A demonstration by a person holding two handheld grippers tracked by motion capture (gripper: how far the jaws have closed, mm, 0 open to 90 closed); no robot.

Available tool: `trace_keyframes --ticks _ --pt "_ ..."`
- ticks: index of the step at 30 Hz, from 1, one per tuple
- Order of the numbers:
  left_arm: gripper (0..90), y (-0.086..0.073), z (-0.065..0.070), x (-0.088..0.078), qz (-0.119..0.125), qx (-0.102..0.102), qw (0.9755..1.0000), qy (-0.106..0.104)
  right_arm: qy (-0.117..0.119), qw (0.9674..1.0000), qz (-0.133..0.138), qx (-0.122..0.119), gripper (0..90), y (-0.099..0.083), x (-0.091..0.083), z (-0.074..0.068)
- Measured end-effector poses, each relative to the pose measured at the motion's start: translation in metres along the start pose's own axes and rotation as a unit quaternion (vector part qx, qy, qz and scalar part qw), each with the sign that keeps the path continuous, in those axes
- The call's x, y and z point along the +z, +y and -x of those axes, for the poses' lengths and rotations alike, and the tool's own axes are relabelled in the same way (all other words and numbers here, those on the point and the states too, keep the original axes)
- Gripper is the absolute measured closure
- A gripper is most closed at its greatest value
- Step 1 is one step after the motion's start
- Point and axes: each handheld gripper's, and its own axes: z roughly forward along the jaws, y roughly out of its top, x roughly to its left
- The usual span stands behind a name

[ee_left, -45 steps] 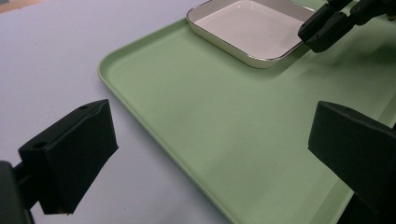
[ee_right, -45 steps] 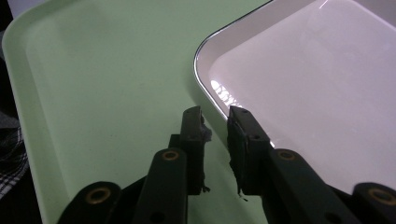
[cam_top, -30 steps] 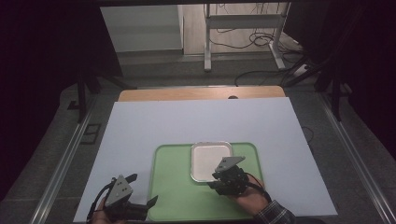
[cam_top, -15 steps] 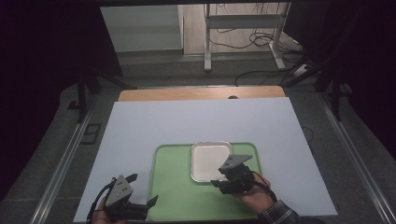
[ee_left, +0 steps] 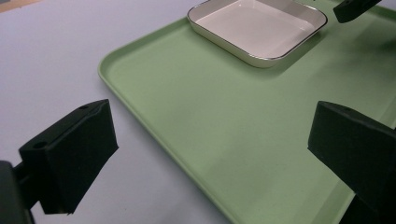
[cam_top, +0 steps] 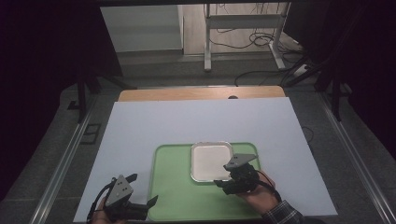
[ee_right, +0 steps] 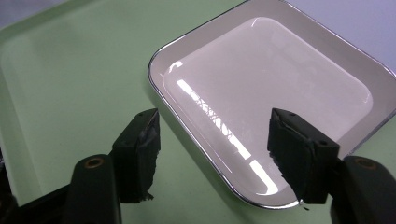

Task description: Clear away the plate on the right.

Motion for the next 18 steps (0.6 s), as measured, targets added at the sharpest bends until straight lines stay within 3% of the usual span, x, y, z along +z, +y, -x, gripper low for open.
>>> trace_keyframes --ticks 6,18 --pt "0.9 0.0 0.0001 0.0 0.0 0.0 1.0 0.002 -0.003 1.0 0.0 -0.007 28.0 -0.0027 -0.0029 0.0018" --pt "0.9 0.0002 0.0003 0.0005 -0.002 -0.002 1.0 0.006 -0.006 0.9999 0.011 0.002 15.2 -0.0077 -0.0101 0.0095"
